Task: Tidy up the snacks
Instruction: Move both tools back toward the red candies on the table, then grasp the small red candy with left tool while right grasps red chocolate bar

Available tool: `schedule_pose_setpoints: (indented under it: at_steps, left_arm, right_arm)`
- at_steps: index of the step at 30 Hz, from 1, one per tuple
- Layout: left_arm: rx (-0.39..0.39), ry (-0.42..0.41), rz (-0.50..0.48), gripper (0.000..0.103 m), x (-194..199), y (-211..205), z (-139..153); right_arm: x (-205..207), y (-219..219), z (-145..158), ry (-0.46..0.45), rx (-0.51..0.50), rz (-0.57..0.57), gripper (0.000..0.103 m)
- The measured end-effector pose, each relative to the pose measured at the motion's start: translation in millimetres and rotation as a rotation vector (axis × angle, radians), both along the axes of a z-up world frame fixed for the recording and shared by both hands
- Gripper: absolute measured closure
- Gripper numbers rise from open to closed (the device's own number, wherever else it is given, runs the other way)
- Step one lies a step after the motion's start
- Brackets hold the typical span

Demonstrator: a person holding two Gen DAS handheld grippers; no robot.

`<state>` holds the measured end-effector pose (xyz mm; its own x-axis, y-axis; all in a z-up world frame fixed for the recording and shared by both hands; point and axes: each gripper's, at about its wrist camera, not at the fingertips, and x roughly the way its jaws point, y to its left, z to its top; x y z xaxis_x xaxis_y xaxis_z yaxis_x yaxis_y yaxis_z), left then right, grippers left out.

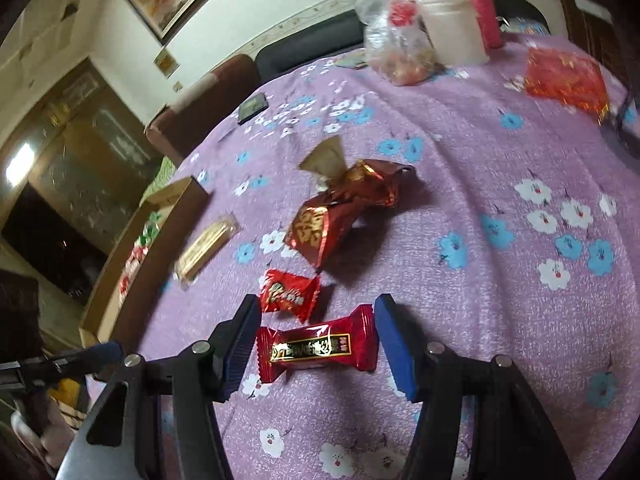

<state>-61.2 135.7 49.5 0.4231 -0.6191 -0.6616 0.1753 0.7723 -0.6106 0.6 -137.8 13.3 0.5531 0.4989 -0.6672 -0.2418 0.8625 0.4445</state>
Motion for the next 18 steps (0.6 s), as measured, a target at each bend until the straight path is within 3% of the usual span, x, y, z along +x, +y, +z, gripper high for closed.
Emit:
schedule_pose_setpoints:
  at_steps: [7, 11, 15, 18]
  left_arm:
    - [-0.015, 0.002, 0.018, 0.069, 5.3, 0.9, -0.9]
    - [0.013, -0.002, -0.002, 0.069, 9.1, -7.9, 2.1]
    - [0.072, -0.019, -0.046, 0.069, 16.8, -25.2, 7.0]
    - [0.131, -0.052, -0.099, 0.069, 27.5, -50.0, 8.8]
  right_arm:
    - [-10.7, 31.4, -0.1, -0.045, -0.191, 0.077, 0.041]
    - [-25.6, 43.8, 1.6, -0.079, -0.294, 0.139, 0.047]
    - [-32.0, 29.6, 2.5, -0.097, -0.365, 0.065, 0.047]
    - [-28.6, 8.3, 2.0, -0.064, -0.316, 0.012, 0.047]
